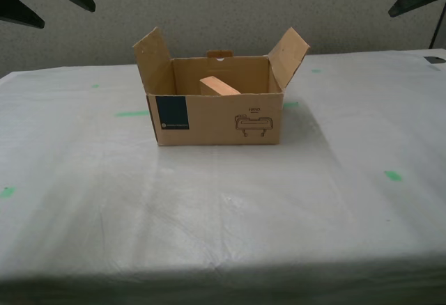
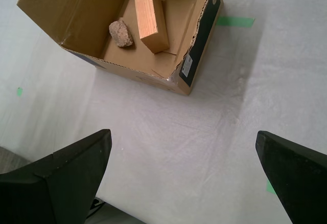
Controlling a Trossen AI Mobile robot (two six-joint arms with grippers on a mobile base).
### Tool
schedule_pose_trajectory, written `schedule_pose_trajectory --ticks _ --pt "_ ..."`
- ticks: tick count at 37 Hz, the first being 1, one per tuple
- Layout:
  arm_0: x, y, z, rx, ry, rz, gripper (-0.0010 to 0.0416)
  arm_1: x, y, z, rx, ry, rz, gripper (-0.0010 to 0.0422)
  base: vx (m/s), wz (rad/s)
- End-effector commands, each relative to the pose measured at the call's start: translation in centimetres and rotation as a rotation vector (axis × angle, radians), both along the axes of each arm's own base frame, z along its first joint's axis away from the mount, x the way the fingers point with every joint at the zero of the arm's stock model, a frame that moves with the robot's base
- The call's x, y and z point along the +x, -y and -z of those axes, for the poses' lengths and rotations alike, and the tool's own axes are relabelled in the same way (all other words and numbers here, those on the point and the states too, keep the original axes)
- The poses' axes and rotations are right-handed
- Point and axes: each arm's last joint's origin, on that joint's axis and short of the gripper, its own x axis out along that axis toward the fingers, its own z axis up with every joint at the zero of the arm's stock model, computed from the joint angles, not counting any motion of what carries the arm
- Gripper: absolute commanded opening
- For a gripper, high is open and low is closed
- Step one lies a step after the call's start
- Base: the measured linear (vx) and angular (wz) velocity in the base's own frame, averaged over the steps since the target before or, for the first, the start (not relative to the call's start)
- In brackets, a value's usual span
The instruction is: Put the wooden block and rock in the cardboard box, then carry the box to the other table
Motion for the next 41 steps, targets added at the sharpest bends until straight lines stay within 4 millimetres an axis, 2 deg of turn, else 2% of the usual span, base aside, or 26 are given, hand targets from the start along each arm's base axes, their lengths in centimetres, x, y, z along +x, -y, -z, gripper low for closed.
schedule_pose_trajectory --ticks 1,41 --pt "0.01 -0.01 -0.01 0.000 0.001 0.004 0.0394 0.01 -0.01 -0.02 -0.002 0.001 -0.004 0.0387 0.000 0.000" --pt "0.01 0.00 -0.01 0.000 0.001 0.004 0.0394 0.01 -0.02 -0.02 -0.002 0.001 -0.005 0.0387 0.000 0.000"
